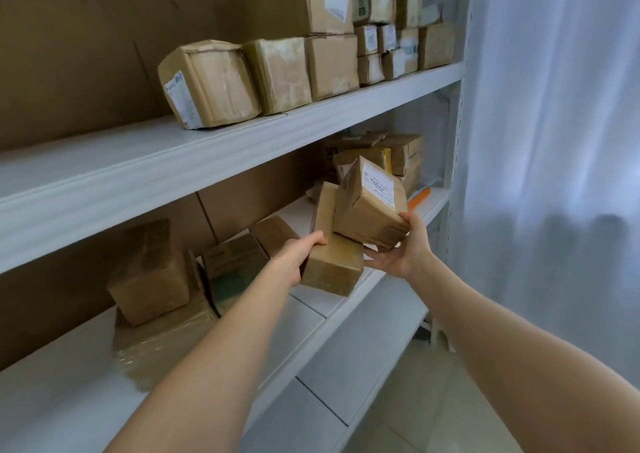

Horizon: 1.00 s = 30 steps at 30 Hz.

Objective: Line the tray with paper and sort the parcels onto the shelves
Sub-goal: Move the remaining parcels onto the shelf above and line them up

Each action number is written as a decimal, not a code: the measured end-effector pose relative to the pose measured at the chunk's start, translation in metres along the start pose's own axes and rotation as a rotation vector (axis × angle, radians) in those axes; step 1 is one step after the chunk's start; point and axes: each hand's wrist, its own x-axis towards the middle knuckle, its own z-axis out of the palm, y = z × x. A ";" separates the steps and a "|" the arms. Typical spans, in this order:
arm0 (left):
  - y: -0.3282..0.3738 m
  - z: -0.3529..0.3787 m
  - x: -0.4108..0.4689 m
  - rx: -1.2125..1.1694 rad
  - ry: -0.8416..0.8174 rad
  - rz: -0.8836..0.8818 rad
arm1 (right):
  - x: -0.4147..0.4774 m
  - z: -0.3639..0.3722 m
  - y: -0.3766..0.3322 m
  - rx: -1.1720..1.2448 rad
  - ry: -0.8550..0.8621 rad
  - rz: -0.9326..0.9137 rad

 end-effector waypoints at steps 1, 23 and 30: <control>0.001 0.012 -0.004 0.012 -0.005 0.011 | -0.007 -0.008 -0.008 0.006 0.000 -0.012; 0.121 0.129 -0.129 0.051 -0.127 0.453 | -0.148 -0.008 -0.169 0.265 -0.285 -0.390; 0.164 0.086 -0.194 0.011 0.002 0.646 | -0.185 0.063 -0.185 0.288 -0.450 -0.381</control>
